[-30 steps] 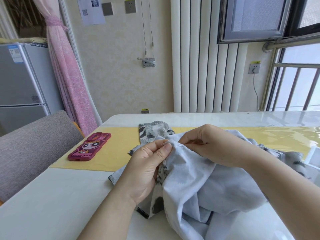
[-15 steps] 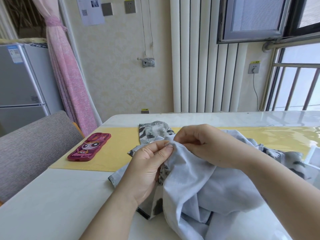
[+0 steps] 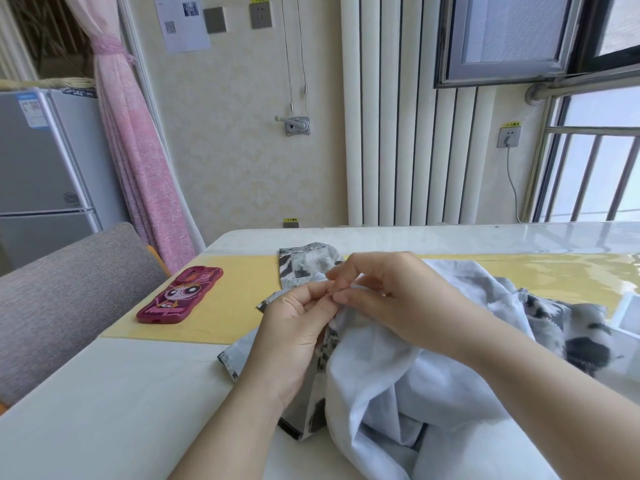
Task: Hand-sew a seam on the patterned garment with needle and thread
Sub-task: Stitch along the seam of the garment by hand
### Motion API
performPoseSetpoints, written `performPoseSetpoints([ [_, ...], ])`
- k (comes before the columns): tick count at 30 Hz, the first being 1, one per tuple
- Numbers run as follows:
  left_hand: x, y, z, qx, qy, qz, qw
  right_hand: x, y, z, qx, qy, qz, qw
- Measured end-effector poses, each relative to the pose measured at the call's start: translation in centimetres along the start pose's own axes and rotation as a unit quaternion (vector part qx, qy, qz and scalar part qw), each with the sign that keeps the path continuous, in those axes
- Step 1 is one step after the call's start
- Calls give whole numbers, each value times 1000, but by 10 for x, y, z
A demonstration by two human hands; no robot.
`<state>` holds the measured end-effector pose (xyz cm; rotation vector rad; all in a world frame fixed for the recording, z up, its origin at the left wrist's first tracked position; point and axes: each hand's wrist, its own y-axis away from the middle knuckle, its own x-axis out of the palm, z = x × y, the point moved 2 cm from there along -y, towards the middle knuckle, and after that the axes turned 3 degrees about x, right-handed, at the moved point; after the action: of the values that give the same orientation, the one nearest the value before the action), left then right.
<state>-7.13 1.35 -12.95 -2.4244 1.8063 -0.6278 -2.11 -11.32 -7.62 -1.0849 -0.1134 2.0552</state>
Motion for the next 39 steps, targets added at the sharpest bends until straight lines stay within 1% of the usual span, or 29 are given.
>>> performPoseSetpoints([
  [2,-2,-1,1,-5,-8,-16,1000,-3,-2,1,6,-34,-36,999],
  [3,-4,-2,2,-10,-15,-29,999,-5,-3,3,19,-86,-54,995],
  [4,-6,-3,3,-17,-33,-45,998,-8,-4,4,32,-162,-71,984],
  [5,-9,-4,5,-22,-59,-63,996,-12,-5,6,46,-254,-85,962],
  [6,-13,-5,7,-26,-88,-77,993,-15,-5,6,65,-348,-90,931],
  [8,-20,-7,11,-25,-145,-99,984,-19,-4,14,105,-512,-67,850],
  [9,-24,-8,13,-23,-170,-109,979,-21,-2,18,125,-573,-49,808],
  [11,-31,-11,17,-17,-213,-134,968,-22,0,25,168,-661,-18,731],
  [13,-37,-14,19,-10,-259,-157,953,-22,2,31,207,-719,5,664],
  [14,-39,-14,20,-8,-282,-164,945,-22,3,35,220,-736,14,639],
  [17,-46,-16,22,-9,-327,-173,929,-22,6,41,230,-776,65,584],
  [19,-51,-17,24,-15,-332,-175,927,-22,8,40,218,-799,110,550],
  [21,-53,-18,25,-21,-321,-172,931,-23,9,38,202,-805,138,540],
  [22,-53,-19,25,-22,-317,-171,932,-24,9,39,197,-805,143,542],
  [23,-53,-19,25,-20,-314,-171,934,-25,9,40,197,-799,137,551],
  [24,-52,-18,24,-18,-308,-170,936,-25,8,42,200,-786,120,573],
  [25,-50,-18,23,-13,-295,-168,940,-25,7,40,205,-762,91,608],
  [27,-45,-17,19,1,-251,-154,956,-23,2,31,201,-683,26,701],
  [29,-37,-14,14,15,-180,-129,975,-21,-3,14,195,-565,-33,801],
  [31,-27,-11,7,30,-89,-99,991,-19,-6,1,182,-375,-88,905],
  [32,-22,-9,3,33,-48,-84,995,-20,-7,-3,168,-265,-99,944],
  [33,-18,-7,0,33,-13,-68,997,-21,-7,-4,149,-177,-95,968],
  [34,-15,-5,-3,31,16,-51,998,-20,-7,-5,131,-127,-75,980],
  [36,-11,-3,-6,25,64,-20,997,-17,-5,-8,117,-100,0,988],
  [39,-9,-1,-9,16,120,14,993,-14,-2,-13,116,-77,97,985],
])
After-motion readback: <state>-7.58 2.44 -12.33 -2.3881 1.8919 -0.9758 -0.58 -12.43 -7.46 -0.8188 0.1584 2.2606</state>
